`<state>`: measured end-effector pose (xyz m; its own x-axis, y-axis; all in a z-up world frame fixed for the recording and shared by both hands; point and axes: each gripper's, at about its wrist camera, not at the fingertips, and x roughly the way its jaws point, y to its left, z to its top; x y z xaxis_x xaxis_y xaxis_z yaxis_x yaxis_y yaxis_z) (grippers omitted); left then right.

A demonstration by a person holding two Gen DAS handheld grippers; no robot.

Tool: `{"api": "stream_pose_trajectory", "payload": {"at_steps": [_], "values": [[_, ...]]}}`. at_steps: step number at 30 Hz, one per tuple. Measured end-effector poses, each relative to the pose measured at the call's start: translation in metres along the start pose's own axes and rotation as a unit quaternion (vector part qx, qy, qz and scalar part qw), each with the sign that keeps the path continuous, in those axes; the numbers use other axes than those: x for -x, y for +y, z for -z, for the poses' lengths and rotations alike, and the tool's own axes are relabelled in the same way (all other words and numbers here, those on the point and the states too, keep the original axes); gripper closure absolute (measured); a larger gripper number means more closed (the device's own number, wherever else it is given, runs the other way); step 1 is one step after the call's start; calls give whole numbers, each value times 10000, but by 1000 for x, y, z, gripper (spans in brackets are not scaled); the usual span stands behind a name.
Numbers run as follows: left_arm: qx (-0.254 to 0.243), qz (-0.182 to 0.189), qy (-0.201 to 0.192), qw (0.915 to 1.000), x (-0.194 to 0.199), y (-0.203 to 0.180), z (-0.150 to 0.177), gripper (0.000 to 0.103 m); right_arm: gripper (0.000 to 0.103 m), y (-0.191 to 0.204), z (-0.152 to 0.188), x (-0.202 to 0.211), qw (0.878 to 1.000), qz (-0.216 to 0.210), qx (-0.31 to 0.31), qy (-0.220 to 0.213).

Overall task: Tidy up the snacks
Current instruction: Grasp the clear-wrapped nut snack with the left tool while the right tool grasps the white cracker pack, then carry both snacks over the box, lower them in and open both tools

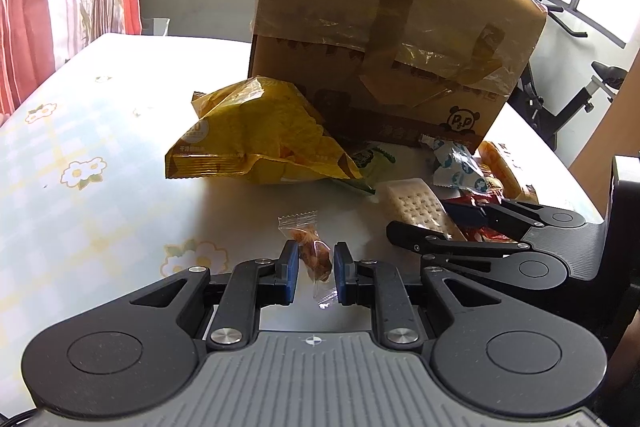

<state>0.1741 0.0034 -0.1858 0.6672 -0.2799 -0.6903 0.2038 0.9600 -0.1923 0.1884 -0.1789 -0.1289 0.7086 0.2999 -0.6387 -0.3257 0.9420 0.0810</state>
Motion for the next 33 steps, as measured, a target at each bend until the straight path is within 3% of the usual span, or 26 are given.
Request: {"api": "stream_pose_trajectory", "payload": {"at_steps": [13,19,25,33], "values": [[-356,11,-144,9993,10,-17,-9,83,53,-15,2,15,9975,-67,-585,-397],[-435,153,-333,9984,25,-27,-29,83,53,-34,-6,38,9921,-105,-945,-824],[-794,314,-1057,9907,59,-43,-68,83,53,-60,-33,75,9841,1,-983,-1480],[-1033,679,-1814,9756,71,-68,-148,83,53,-91,-113,112,9681,27,-717,-2402]]}}
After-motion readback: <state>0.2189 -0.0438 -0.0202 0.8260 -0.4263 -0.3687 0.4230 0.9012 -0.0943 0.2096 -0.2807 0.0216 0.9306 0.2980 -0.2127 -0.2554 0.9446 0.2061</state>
